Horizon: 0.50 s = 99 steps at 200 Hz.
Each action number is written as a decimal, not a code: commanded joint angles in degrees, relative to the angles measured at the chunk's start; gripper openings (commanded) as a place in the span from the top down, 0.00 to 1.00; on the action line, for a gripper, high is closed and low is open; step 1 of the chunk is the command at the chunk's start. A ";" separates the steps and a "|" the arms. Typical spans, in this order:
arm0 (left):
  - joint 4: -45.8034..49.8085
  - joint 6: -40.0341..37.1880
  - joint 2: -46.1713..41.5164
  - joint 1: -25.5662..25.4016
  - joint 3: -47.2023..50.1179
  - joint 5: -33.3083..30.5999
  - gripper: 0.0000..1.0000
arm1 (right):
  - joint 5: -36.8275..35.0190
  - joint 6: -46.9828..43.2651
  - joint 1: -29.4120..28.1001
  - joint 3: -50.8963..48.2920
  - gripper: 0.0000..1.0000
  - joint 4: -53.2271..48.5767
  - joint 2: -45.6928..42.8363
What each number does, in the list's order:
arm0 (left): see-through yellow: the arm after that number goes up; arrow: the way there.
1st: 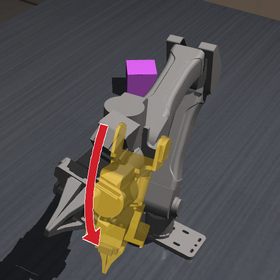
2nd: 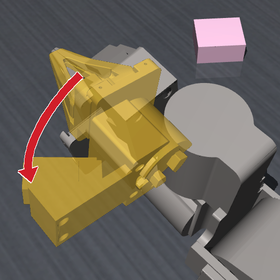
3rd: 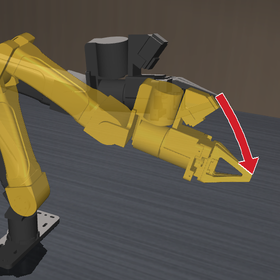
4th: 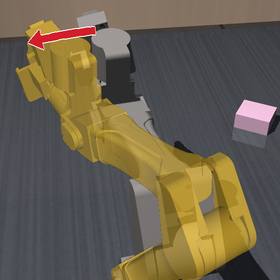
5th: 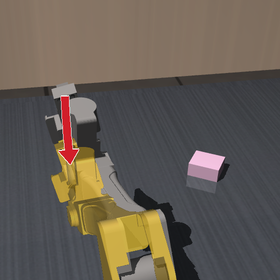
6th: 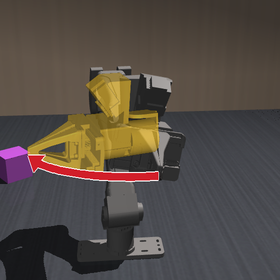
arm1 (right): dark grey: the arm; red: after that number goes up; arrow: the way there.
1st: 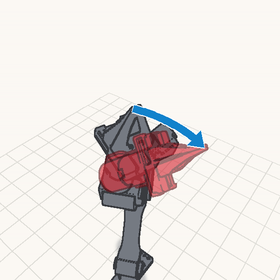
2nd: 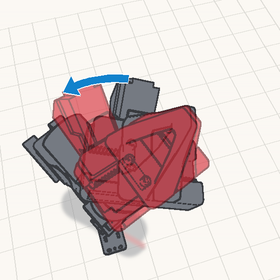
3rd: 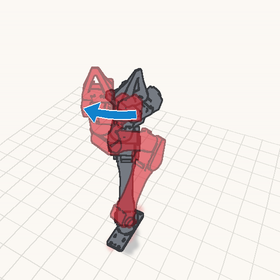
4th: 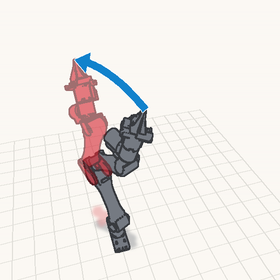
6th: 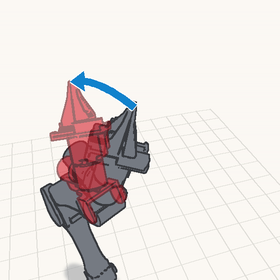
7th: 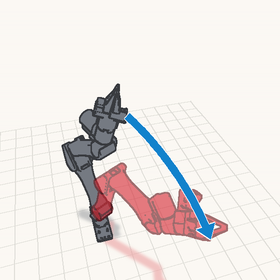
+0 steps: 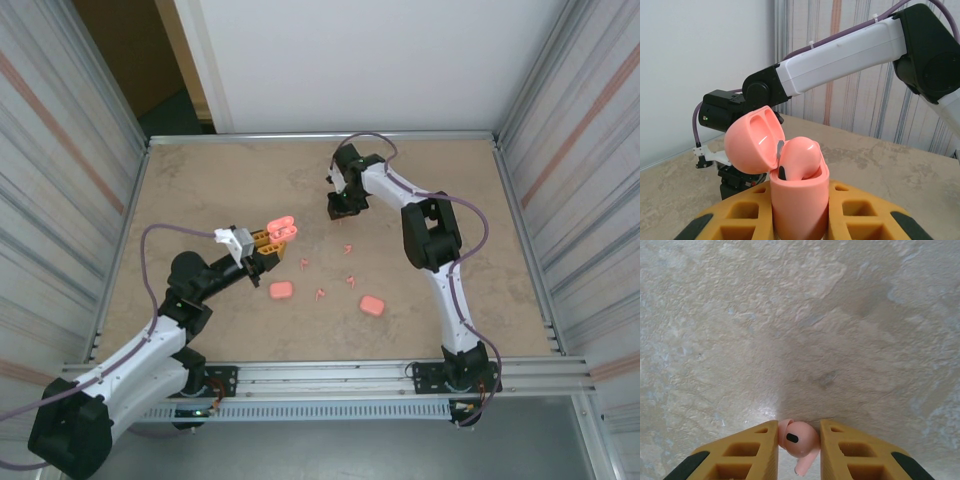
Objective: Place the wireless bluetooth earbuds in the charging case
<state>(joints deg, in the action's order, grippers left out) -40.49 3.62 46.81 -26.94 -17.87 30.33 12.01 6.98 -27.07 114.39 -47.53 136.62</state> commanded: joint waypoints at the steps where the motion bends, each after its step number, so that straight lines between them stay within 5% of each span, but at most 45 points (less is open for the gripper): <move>1: -0.81 -0.87 -0.87 0.42 0.55 -0.66 1.00 | 0.93 -0.39 -0.62 -2.85 0.76 1.26 -4.75; 99: -5.24 1.60 2.11 0.35 0.91 -0.33 1.00 | 0.95 2.67 -0.26 -23.43 0.76 13.35 -28.11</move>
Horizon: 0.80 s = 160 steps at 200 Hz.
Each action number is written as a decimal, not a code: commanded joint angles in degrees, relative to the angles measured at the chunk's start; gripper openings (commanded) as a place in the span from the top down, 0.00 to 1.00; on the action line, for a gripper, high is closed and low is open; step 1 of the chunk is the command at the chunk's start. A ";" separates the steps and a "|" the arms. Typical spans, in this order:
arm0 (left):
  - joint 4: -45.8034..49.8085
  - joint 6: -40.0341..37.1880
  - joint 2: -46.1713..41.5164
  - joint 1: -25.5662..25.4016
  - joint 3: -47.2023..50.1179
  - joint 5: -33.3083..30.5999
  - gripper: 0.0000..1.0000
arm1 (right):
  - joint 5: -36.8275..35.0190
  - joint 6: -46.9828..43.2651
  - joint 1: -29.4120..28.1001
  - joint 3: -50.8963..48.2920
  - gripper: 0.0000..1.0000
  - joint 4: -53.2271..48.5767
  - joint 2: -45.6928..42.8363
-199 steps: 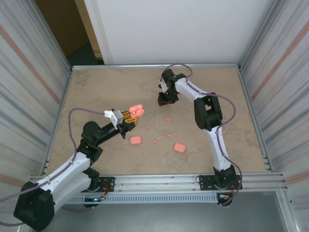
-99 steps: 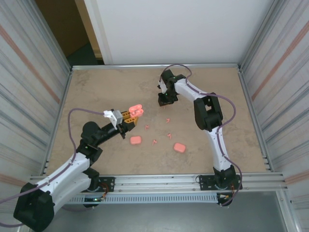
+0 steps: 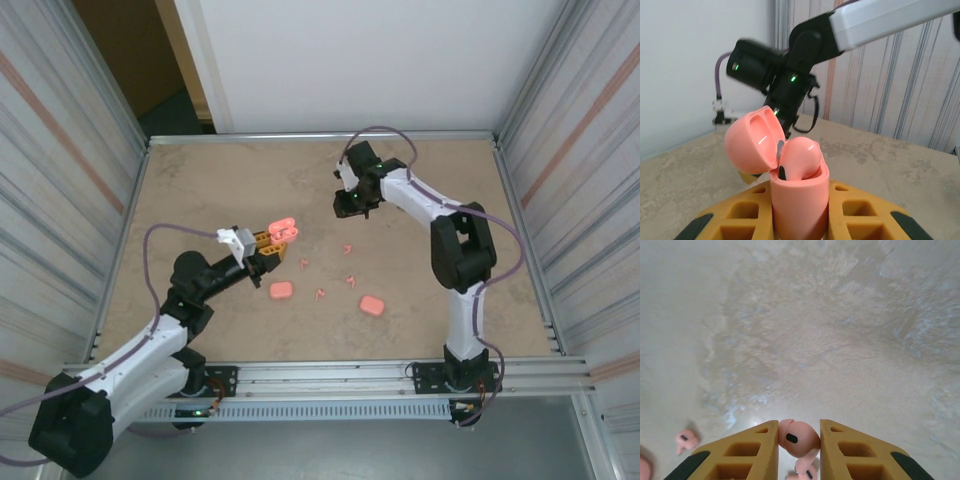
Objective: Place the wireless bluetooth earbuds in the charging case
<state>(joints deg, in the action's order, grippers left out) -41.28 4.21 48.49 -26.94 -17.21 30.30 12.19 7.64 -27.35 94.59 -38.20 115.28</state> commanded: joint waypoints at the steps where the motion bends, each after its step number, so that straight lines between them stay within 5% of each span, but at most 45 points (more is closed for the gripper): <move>1: -4.48 1.08 0.45 0.37 0.25 -0.28 1.00 | 0.80 2.02 0.02 -3.80 0.76 4.14 -7.11; 160: -11.00 7.77 5.60 0.04 -1.73 0.53 1.00 | 5.19 2.00 -7.28 -24.03 0.76 25.60 -38.09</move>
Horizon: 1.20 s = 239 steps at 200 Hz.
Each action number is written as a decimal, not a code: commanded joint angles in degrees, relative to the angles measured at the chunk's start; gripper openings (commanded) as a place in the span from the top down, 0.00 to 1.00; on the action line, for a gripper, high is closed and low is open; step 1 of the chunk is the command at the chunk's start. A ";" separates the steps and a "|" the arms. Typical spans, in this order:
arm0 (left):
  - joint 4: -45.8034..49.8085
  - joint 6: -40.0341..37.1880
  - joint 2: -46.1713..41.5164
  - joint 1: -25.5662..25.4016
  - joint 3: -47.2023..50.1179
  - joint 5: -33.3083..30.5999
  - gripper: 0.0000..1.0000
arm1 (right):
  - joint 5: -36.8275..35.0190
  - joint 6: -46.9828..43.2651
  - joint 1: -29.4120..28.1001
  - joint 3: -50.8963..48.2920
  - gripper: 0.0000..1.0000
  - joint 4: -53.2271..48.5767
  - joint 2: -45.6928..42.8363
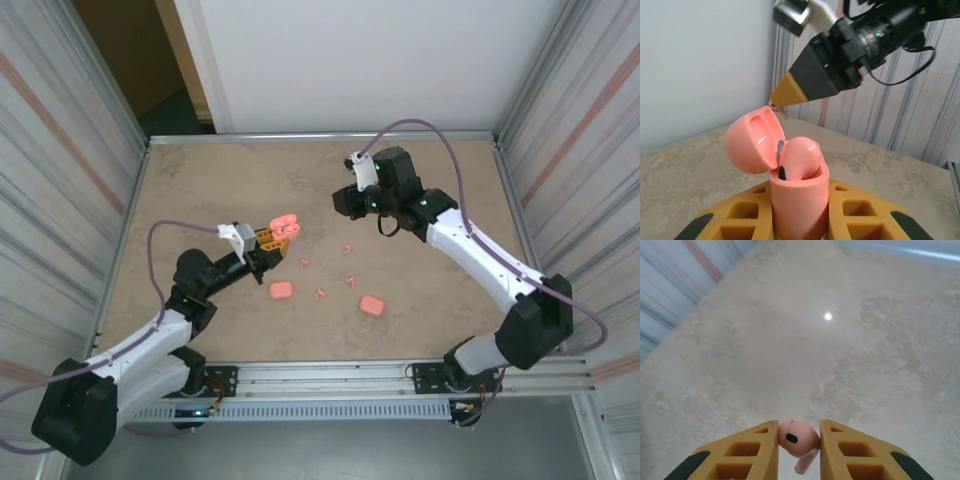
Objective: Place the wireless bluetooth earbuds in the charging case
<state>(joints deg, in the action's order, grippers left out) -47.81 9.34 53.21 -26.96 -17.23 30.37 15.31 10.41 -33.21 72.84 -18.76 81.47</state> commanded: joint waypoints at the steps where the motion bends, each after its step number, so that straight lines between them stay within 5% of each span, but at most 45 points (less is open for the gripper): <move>1: -4.56 2.71 0.95 0.07 -1.73 0.52 1.00 | 2.08 -0.89 -1.46 -2.45 0.76 6.31 -4.42; 75: -8.53 6.04 4.54 -1.13 -3.76 2.19 1.00 | 8.79 -2.48 -5.01 -7.15 0.76 15.39 -9.03; 239: -8.53 7.49 4.18 -1.69 -4.92 3.56 1.00 | 11.91 -4.89 -10.05 -7.27 0.76 20.43 -7.12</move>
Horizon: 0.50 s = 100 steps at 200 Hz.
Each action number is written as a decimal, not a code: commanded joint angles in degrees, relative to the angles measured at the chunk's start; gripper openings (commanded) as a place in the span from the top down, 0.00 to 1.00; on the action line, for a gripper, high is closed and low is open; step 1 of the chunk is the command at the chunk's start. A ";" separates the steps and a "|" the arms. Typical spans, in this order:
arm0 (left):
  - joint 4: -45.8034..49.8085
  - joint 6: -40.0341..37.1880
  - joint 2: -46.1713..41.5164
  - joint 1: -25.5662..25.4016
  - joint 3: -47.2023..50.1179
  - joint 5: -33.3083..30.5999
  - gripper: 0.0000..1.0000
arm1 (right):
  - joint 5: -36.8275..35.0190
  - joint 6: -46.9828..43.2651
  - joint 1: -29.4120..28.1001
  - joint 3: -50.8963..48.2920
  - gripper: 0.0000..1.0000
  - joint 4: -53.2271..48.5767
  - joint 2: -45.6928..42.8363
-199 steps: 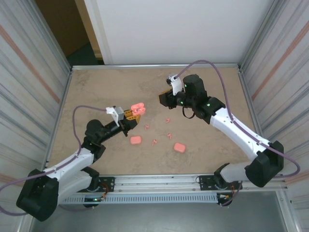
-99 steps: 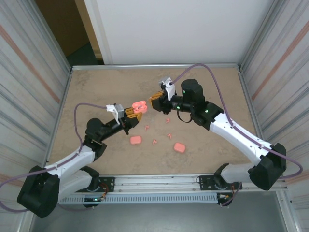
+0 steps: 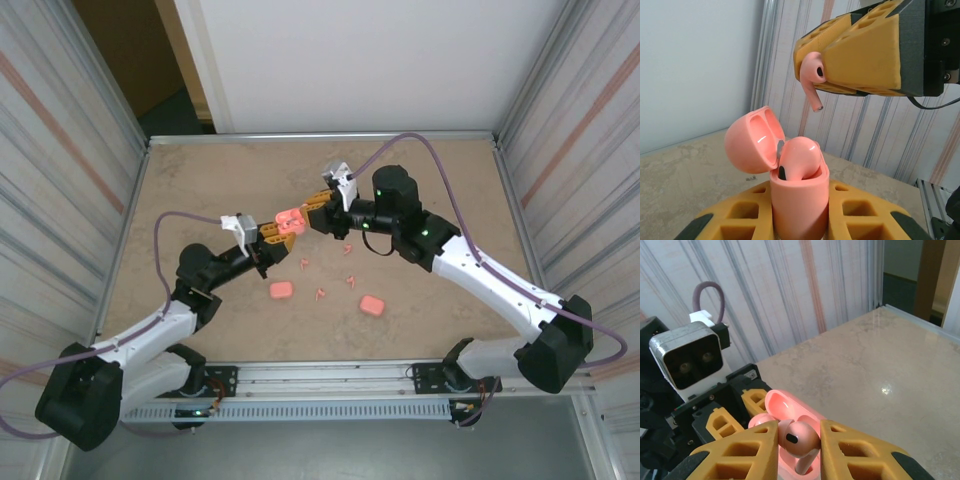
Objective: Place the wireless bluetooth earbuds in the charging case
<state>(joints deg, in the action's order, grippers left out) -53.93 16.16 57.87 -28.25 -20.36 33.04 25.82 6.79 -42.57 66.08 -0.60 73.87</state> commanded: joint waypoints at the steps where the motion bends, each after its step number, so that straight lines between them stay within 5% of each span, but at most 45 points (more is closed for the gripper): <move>1: -2.41 0.69 -0.47 -0.36 -1.79 0.89 1.00 | 1.41 -1.26 -0.69 -0.52 0.76 2.27 0.49; 100: -2.49 1.09 -1.35 -0.83 -1.77 0.37 1.00 | 2.15 -2.62 -1.38 0.12 0.76 1.14 1.90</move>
<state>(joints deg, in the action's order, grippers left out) -53.93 16.62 57.80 -28.64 -20.40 33.19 27.07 6.31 -43.24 66.08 0.03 75.42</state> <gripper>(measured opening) 0.218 0.242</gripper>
